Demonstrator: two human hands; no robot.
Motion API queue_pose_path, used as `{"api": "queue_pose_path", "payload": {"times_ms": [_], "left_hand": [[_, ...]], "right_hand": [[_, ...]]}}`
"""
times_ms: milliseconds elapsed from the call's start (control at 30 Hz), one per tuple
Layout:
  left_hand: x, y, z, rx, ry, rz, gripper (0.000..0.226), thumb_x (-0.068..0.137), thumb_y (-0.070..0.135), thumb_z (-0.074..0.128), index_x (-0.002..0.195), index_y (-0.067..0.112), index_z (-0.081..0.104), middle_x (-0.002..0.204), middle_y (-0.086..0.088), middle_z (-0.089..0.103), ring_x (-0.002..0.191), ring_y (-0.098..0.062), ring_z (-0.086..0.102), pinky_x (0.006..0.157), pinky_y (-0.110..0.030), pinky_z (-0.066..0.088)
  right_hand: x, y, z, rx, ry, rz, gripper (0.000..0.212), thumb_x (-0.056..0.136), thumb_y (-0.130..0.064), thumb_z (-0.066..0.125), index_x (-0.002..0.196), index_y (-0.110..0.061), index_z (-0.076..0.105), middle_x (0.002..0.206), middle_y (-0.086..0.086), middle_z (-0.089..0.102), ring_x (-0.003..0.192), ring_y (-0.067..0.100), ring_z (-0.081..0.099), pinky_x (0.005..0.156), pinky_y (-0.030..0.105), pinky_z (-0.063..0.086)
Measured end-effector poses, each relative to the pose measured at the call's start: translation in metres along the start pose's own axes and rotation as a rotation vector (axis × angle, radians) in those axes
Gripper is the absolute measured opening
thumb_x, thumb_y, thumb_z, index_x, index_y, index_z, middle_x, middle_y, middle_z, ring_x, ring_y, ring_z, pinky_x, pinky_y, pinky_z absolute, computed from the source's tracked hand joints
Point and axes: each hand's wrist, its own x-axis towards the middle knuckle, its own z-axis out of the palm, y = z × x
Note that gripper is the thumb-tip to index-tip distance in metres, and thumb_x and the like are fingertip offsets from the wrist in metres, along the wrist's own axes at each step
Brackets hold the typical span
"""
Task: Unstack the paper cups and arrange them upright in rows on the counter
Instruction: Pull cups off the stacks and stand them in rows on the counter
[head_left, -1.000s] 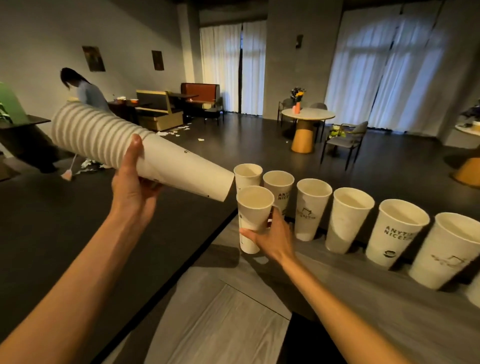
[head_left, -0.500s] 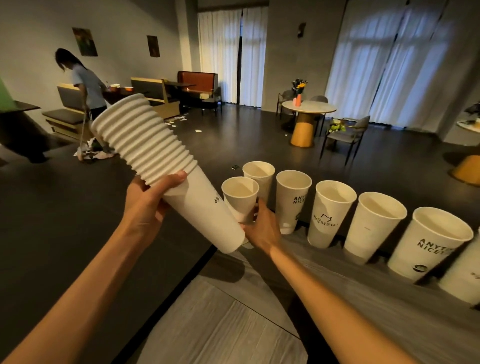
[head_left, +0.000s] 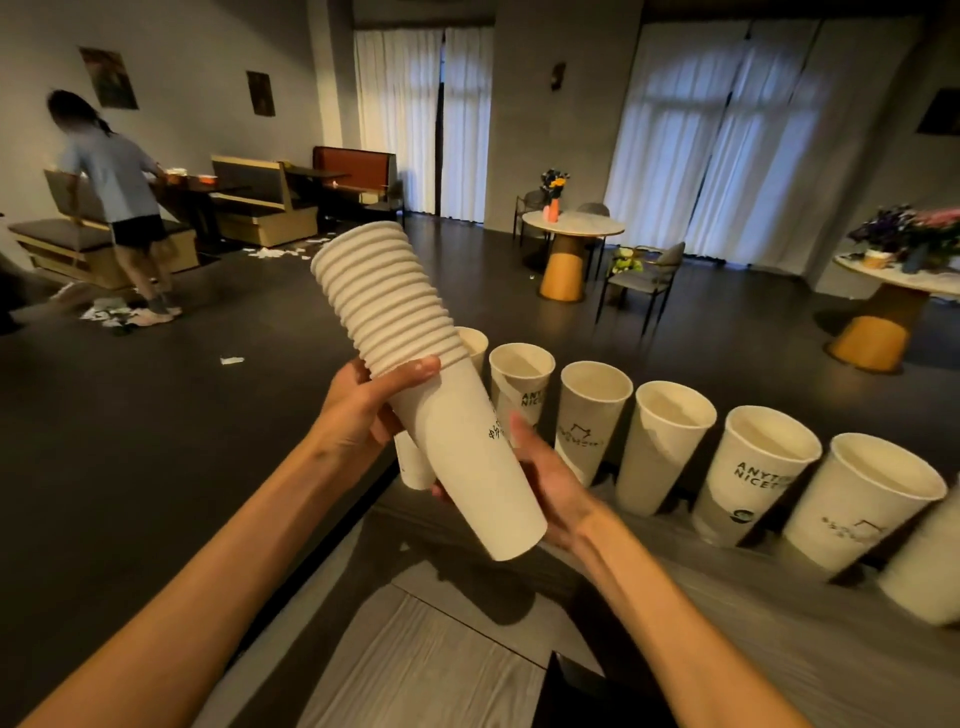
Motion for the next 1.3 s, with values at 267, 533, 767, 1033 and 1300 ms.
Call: {"api": "queue_pose_path", "payload": {"times_ms": [267, 533, 767, 1033, 1300], "left_hand": [[0.000, 0.006, 0.023, 0.267, 0.147, 0.239, 0.095, 0.043, 0.041, 0.095, 0.129, 0.019, 0.063, 0.119, 0.003, 0.075, 0.110, -0.010, 0.071, 0.095, -0.035, 0.057], [0.006, 0.039, 0.010, 0.107, 0.329, 0.345, 0.079, 0.046, 0.039, 0.092, 0.116, 0.032, 0.059, 0.118, 0.007, 0.072, 0.109, -0.009, 0.071, 0.098, -0.039, 0.057], [-0.003, 0.046, -0.002, 0.108, 0.226, 0.319, 0.076, 0.045, 0.031, 0.089, 0.115, 0.028, 0.059, 0.110, 0.008, 0.075, 0.107, -0.012, 0.072, 0.091, -0.034, 0.058], [-0.016, 0.039, 0.017, 0.144, -0.035, 0.190, 0.077, 0.052, 0.026, 0.087, 0.124, 0.019, 0.061, 0.114, 0.001, 0.077, 0.111, -0.019, 0.072, 0.089, -0.033, 0.060], [-0.014, -0.005, 0.071, 0.104, -0.186, -0.070, 0.082, 0.057, 0.016, 0.089, 0.132, 0.010, 0.058, 0.119, -0.009, 0.075, 0.112, -0.027, 0.072, 0.088, -0.042, 0.060]], "right_hand": [[-0.031, 0.009, -0.009, -0.703, 0.444, -0.171, 0.077, 0.062, -0.030, 0.093, 0.123, -0.040, 0.046, 0.117, -0.022, 0.056, 0.111, 0.001, 0.054, 0.090, 0.020, 0.046], [0.000, 0.027, -0.027, -0.806, 0.579, -0.281, 0.094, 0.062, -0.032, 0.093, 0.141, -0.024, 0.044, 0.137, -0.004, 0.059, 0.123, 0.015, 0.057, 0.099, 0.038, 0.052], [0.029, 0.031, -0.031, -0.798, 0.647, -0.293, 0.104, 0.062, -0.034, 0.093, 0.148, -0.023, 0.035, 0.143, 0.000, 0.054, 0.129, 0.019, 0.053, 0.104, 0.045, 0.048], [0.008, 0.022, -0.030, -0.977, 0.591, -0.133, 0.074, 0.075, -0.031, 0.085, 0.137, -0.016, 0.048, 0.131, -0.005, 0.058, 0.121, 0.014, 0.055, 0.104, 0.042, 0.049], [-0.090, -0.017, -0.023, 0.000, 0.167, -0.016, 0.057, 0.084, -0.058, 0.060, 0.120, -0.016, 0.071, 0.120, 0.019, 0.070, 0.106, 0.031, 0.070, 0.092, 0.045, 0.057]]}}
